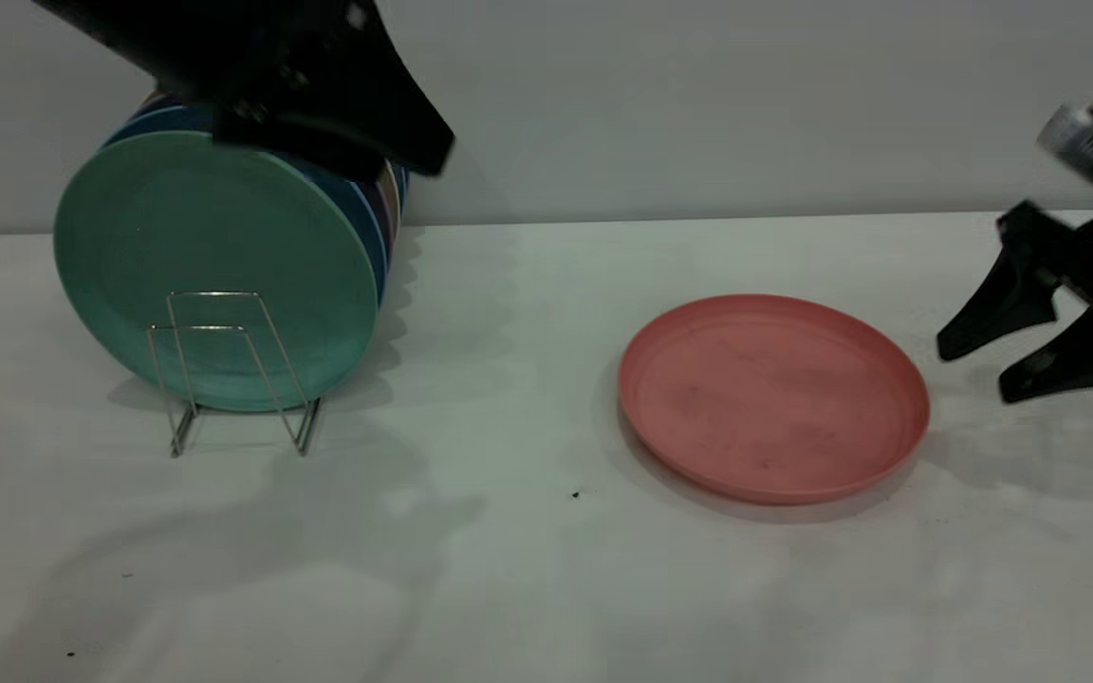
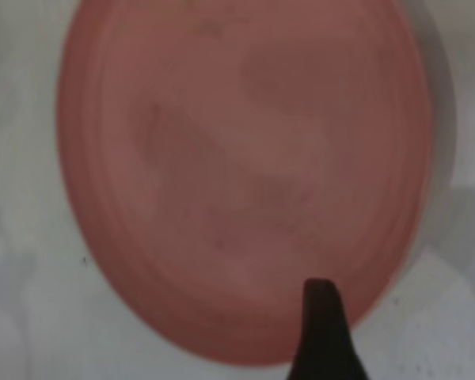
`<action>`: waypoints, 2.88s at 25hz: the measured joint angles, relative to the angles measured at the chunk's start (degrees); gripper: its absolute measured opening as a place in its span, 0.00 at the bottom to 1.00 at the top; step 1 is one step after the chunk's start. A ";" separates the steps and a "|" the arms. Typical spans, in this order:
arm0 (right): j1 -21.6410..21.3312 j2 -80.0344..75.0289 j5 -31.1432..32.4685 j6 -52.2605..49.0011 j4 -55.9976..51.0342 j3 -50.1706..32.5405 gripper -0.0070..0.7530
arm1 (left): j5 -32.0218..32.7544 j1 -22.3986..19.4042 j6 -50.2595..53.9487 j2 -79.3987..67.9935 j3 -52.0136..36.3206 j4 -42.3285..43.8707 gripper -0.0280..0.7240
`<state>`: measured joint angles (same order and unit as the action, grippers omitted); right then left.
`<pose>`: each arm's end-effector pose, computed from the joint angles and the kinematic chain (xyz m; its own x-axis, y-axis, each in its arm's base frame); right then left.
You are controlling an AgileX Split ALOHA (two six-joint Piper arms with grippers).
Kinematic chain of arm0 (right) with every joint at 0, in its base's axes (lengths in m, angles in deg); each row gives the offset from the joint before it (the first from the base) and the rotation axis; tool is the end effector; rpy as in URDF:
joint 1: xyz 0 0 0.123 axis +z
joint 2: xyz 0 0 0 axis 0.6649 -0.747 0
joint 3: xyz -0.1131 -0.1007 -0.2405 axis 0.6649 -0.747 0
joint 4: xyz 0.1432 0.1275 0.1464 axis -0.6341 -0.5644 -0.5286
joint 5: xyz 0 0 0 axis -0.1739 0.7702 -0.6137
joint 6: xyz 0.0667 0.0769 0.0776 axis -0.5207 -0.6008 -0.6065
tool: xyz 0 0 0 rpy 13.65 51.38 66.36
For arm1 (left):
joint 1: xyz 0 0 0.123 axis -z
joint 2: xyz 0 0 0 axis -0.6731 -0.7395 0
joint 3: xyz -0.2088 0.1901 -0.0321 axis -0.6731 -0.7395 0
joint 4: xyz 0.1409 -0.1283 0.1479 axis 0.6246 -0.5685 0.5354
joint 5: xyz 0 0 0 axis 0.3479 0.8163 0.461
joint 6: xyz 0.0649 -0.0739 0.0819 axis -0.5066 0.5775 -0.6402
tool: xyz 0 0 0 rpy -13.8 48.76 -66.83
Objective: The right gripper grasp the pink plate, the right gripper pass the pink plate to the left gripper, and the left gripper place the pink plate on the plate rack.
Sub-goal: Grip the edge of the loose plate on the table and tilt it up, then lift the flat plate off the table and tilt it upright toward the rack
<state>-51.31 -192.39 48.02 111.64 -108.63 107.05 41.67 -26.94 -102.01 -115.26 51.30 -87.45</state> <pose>0.3956 0.0066 0.0446 -0.9476 0.2370 -0.2142 0.0761 0.8186 0.5692 0.3503 -0.1545 0.1951 -0.7262 0.2599 -0.6364 0.5463 0.7802 -0.3047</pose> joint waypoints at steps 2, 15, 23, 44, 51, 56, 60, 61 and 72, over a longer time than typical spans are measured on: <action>0.00 -2.35 0.00 0.07 -1.38 1.17 0.73 | -0.34 0.37 -0.11 -0.40 0.00 -0.06 0.79; 0.05 -10.59 2.25 3.57 -8.99 4.91 0.66 | -0.85 0.44 -0.11 -0.44 0.00 -0.26 0.79; 3.47 -11.51 2.10 6.49 -10.66 4.92 0.62 | -2.53 0.44 -0.11 -0.44 0.00 -0.26 0.79; 9.86 -11.90 17.61 24.63 -22.16 5.03 0.03 | -6.50 0.44 3.38 -5.29 0.04 -7.53 0.79; 10.97 -11.90 20.14 26.13 -25.70 5.03 0.03 | -7.24 1.13 3.33 -7.48 0.60 -9.47 0.79; 11.40 -11.90 20.76 26.86 -26.06 5.03 0.03 | -8.47 2.66 3.33 -9.59 0.60 -10.62 0.73; 11.40 -11.90 21.47 27.54 -26.08 5.03 0.03 | -8.60 2.73 3.33 -11.04 0.60 -10.82 0.55; 11.40 -11.90 21.47 27.95 -26.08 5.03 0.03 | -8.60 2.73 3.33 -11.16 0.60 -10.82 0.47; 11.40 -10.85 24.21 28.90 -27.21 5.03 0.20 | -11.33 2.67 1.47 -11.35 0.60 -13.32 0.15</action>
<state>-39.92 -203.24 72.23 140.54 -135.84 112.08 30.34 -24.28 -100.55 -126.60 51.90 -100.77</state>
